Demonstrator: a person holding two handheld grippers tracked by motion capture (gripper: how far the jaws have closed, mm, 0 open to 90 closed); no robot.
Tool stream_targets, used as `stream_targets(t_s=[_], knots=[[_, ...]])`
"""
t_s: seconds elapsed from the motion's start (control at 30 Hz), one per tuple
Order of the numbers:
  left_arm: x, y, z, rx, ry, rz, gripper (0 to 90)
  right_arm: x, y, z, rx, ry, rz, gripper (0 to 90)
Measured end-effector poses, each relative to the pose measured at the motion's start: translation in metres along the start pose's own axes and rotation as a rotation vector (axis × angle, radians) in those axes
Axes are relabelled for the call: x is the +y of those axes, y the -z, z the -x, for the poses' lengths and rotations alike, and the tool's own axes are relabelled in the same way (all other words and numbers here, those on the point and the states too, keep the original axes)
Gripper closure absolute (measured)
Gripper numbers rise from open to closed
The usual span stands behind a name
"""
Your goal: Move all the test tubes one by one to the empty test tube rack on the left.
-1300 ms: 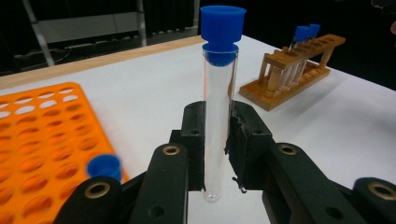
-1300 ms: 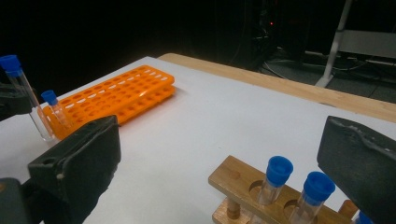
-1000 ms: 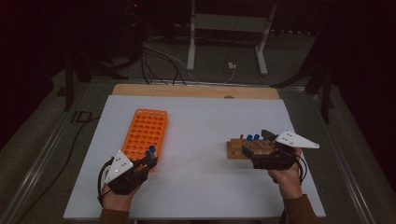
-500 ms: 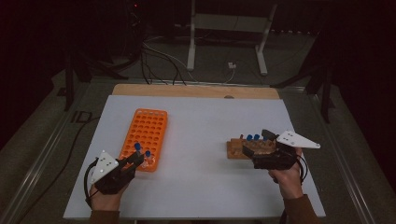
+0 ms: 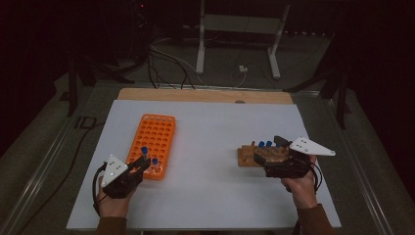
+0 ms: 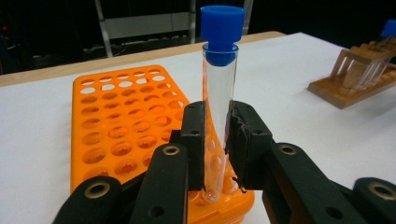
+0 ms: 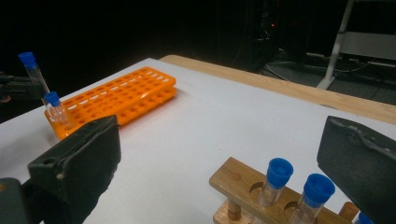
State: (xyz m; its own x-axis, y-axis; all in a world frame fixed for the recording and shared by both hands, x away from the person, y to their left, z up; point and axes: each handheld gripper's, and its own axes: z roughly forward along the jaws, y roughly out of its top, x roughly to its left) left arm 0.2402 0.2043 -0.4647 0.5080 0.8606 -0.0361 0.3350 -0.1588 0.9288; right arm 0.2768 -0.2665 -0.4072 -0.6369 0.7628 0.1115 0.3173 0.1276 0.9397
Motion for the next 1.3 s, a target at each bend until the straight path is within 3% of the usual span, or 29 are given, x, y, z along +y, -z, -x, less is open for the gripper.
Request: stream_targets(t_s=[0.23,0.53,1.3], knots=[[-0.005,-0.009,-0.003,0.011,-0.007,-0.042,77.0,0.000,0.000,0.000,0.001,0.000,-0.003,0.0],[-0.011,-0.016,-0.003,0.031,-0.033,-0.172,77.3,0.000,0.000,0.000,0.004,0.003,-0.002,0.1],[-0.015,-0.019,0.001,0.043,-0.068,-0.261,77.7,-0.002,0.000,0.001,0.004,0.006,-0.010,0.1]])
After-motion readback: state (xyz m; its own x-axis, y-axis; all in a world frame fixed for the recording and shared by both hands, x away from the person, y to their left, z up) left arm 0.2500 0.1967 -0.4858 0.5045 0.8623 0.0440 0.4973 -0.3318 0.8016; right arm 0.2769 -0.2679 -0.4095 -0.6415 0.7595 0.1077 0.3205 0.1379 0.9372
